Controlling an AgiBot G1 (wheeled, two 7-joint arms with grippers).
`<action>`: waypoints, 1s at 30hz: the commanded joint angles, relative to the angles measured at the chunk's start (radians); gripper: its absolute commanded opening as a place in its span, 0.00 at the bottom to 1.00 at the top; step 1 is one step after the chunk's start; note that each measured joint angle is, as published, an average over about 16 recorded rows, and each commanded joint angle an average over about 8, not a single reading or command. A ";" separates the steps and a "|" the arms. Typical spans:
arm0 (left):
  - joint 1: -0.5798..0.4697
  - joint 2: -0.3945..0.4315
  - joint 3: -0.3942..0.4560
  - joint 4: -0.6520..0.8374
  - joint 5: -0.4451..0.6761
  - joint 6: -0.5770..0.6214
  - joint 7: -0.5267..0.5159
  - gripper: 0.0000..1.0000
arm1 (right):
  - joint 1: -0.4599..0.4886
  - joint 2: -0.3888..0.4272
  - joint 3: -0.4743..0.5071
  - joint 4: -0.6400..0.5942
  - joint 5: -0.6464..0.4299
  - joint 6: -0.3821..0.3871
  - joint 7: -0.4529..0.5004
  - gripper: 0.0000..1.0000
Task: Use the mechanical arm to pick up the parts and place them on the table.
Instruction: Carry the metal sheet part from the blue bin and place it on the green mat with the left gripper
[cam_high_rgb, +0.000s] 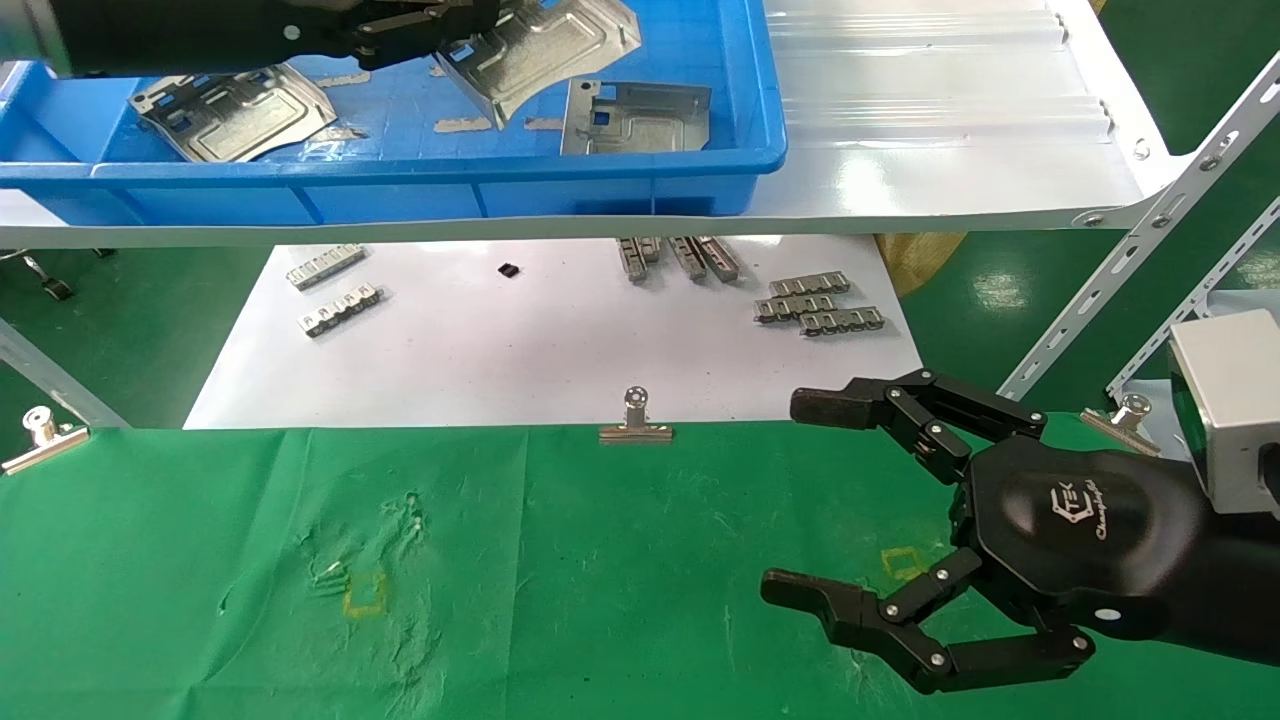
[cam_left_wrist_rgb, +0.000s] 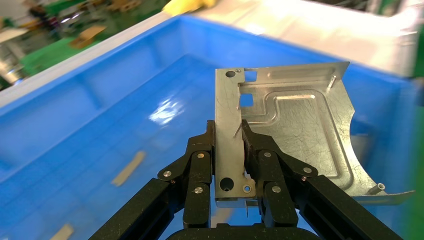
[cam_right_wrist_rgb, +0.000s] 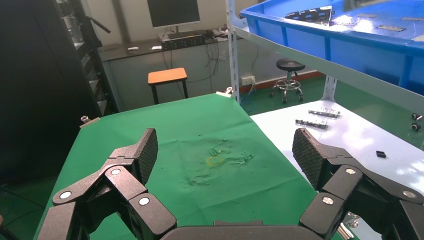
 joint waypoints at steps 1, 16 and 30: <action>-0.004 -0.014 -0.006 -0.005 -0.011 0.061 0.019 0.00 | 0.000 0.000 0.000 0.000 0.000 0.000 0.000 1.00; 0.064 -0.192 0.032 -0.248 -0.124 0.303 0.090 0.00 | 0.000 0.000 0.000 0.000 0.000 0.000 0.000 1.00; 0.404 -0.558 0.342 -0.747 -0.345 0.278 0.148 0.00 | 0.000 0.000 0.000 0.000 0.000 0.000 0.000 1.00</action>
